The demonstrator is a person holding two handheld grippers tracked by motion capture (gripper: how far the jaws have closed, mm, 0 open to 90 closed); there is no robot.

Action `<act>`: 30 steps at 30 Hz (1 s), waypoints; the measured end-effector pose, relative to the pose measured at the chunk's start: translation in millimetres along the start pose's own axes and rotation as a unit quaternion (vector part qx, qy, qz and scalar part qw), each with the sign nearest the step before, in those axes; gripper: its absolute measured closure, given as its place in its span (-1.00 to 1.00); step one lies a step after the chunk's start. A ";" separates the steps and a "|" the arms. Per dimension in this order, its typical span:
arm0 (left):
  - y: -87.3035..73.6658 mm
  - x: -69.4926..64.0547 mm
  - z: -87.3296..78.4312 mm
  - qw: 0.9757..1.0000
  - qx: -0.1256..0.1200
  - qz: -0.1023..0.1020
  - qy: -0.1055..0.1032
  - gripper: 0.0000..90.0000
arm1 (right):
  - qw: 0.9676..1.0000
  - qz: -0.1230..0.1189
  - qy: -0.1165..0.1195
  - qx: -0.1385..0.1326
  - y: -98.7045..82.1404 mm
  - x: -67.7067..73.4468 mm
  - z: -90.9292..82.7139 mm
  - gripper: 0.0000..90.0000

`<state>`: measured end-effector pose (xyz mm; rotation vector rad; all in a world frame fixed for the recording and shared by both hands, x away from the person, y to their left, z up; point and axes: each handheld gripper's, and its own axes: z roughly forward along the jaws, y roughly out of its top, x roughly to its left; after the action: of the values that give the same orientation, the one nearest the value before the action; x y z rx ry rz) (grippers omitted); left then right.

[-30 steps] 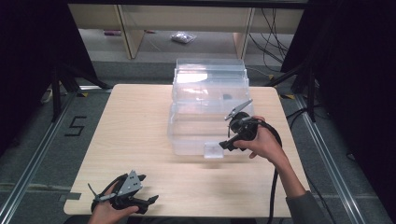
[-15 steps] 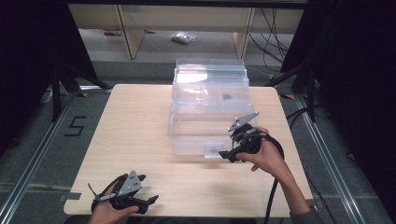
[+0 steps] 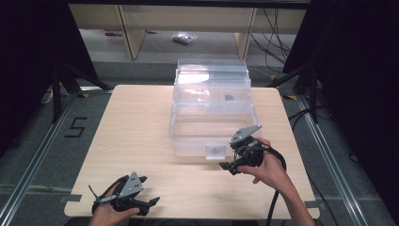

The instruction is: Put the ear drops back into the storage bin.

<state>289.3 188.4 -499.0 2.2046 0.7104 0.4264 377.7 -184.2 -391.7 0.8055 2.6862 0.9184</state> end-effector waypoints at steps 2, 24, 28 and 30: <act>0.1 -0.2 -0.2 1.000 -0.001 -0.001 -0.003 -0.62 | 1.000 -0.003 -0.001 0.001 -1.7 0.6 -0.4 -0.51; -0.1 -0.6 -0.4 1.000 -0.007 -0.003 -0.002 -0.62 | 1.000 -0.004 0.005 0.003 -20.1 9.9 12.3 -0.51; -0.2 -0.7 -0.2 1.000 -0.006 -0.003 -0.001 -0.62 | 1.000 0.004 -0.002 -0.001 -23.9 11.9 13.8 -0.51; -0.1 -0.3 -0.4 1.000 -0.003 0.000 -0.001 -0.62 | 1.000 0.002 -0.001 -0.002 -26.4 11.3 15.9 -0.51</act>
<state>288.7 188.5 -498.9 2.1986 0.7063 0.4271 362.3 -187.3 -420.5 0.8104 2.6820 0.9220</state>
